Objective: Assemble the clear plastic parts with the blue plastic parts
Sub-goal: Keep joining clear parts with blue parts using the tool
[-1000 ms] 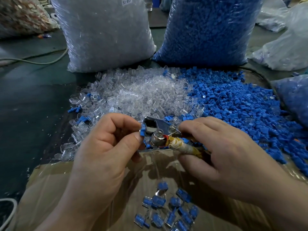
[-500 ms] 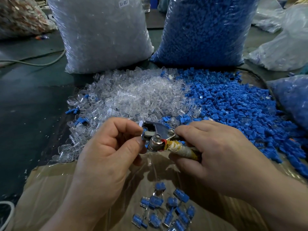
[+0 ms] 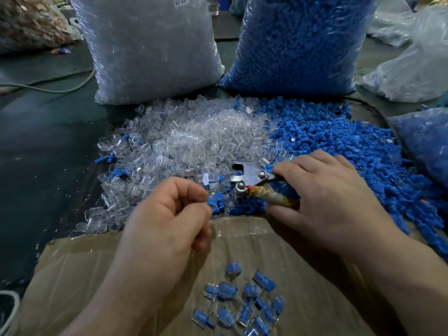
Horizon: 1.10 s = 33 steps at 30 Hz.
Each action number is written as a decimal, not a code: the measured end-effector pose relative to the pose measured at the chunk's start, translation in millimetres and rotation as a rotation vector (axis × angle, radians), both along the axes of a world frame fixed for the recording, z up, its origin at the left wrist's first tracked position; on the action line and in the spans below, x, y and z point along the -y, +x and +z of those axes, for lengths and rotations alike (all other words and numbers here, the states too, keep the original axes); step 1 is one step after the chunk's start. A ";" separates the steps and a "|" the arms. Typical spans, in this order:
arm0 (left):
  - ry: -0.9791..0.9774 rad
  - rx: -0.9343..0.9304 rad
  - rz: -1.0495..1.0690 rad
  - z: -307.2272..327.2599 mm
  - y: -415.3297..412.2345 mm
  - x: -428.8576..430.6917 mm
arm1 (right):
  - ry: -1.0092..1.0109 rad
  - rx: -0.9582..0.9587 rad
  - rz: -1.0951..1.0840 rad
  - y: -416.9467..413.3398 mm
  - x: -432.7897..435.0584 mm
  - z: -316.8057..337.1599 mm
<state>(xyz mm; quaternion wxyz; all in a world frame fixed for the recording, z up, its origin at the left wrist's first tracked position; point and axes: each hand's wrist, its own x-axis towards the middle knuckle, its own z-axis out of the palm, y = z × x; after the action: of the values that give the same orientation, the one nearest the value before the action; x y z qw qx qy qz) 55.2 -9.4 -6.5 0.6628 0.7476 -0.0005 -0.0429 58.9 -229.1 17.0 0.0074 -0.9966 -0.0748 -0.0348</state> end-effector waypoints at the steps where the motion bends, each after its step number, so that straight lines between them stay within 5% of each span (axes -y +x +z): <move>1: -0.002 -0.039 -0.017 1.8 -3.2 4.2 | -0.018 -0.014 -0.004 3.0 -1.6 -0.9; 7: 0.035 -0.068 0.005 5.2 -7.6 11.5 | 0.107 0.132 0.025 -2.3 -8.2 0.9; 12: 0.256 0.151 -0.001 -1.6 -11.7 12.9 | 0.177 0.218 0.274 -20.0 -38.7 -3.2; 16: 0.351 0.312 -0.019 2.4 -15.8 12.1 | 0.196 0.184 0.274 -22.1 -37.8 -3.3; 19: 0.122 0.152 -0.028 8.9 -15.3 11.3 | 0.225 0.162 0.289 -23.8 -38.2 -1.0; 24: 0.170 0.032 -0.209 5.2 -10.6 2.3 | 0.253 0.183 0.360 -26.4 -42.5 3.5; 27: 0.103 0.104 -0.259 5.2 -9.4 0.3 | 0.491 0.115 0.302 -32.0 -45.7 4.5; 31: 0.268 0.386 -0.300 8.5 -13.5 2.4 | 1.257 -0.461 -0.055 -34.2 -47.0 13.3; 33: 0.288 0.433 -0.288 10.6 -15.8 4.7 | 1.333 -0.581 -0.090 -31.8 -40.8 16.0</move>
<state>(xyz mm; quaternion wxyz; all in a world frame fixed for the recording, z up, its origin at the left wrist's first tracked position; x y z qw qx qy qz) 39.4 -14.1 4.0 0.5215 0.8178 -0.2420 0.0244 27.1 -188.3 32.9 0.6309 -0.7515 0.0085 0.1928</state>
